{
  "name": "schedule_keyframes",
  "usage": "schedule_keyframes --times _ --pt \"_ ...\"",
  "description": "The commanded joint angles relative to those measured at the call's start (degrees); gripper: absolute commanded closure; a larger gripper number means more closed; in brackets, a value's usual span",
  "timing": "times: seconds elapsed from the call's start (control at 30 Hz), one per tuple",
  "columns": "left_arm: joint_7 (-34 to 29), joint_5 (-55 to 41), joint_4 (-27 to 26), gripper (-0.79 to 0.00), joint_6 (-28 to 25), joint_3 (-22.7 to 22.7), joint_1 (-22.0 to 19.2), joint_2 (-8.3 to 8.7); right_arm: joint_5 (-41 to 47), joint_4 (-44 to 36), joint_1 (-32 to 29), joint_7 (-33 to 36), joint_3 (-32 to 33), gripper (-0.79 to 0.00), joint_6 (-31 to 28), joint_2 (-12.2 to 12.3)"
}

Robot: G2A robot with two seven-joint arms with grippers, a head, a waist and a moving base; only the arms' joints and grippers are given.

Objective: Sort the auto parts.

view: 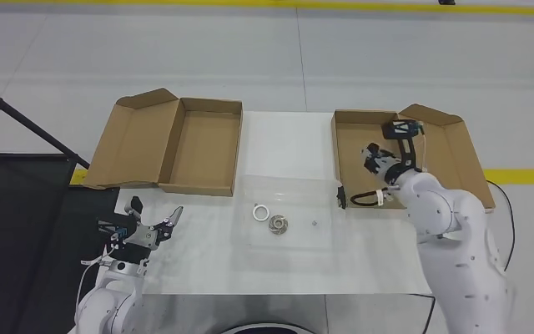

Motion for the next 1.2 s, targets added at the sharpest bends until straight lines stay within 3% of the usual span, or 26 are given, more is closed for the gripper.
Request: schedule_keyframes --times 0.0,0.23,0.53,0.93,1.1,1.17 --pt "0.0 0.0 0.0 -0.785 0.0 0.0 0.0 0.0 -2.01 5.63 4.91 1.81 -3.42 0.0 2.05 -0.5" --pt "0.0 0.0 0.0 -0.785 0.0 0.0 0.0 0.0 -10.44 26.44 18.64 4.62 -13.33 0.0 9.74 -2.96" --pt "0.0 0.0 0.0 -0.785 0.0 0.0 0.0 0.0 -8.49 44.54 29.55 8.14 -21.19 0.0 5.7 -6.53" --pt "0.0 0.0 0.0 -0.785 0.0 0.0 0.0 0.0 -7.04 57.46 35.75 8.44 -26.22 0.0 3.82 -10.24" --pt "0.0 0.0 0.0 -0.785 0.0 0.0 0.0 0.0 -5.87 60.93 37.09 7.57 -26.69 -0.092 2.87 -11.24" --pt "0.0 0.0 0.0 -0.785 0.0 0.0 0.0 0.0 -5.53 62.05 37.48 7.02 -26.74 -0.169 2.59 -11.54"
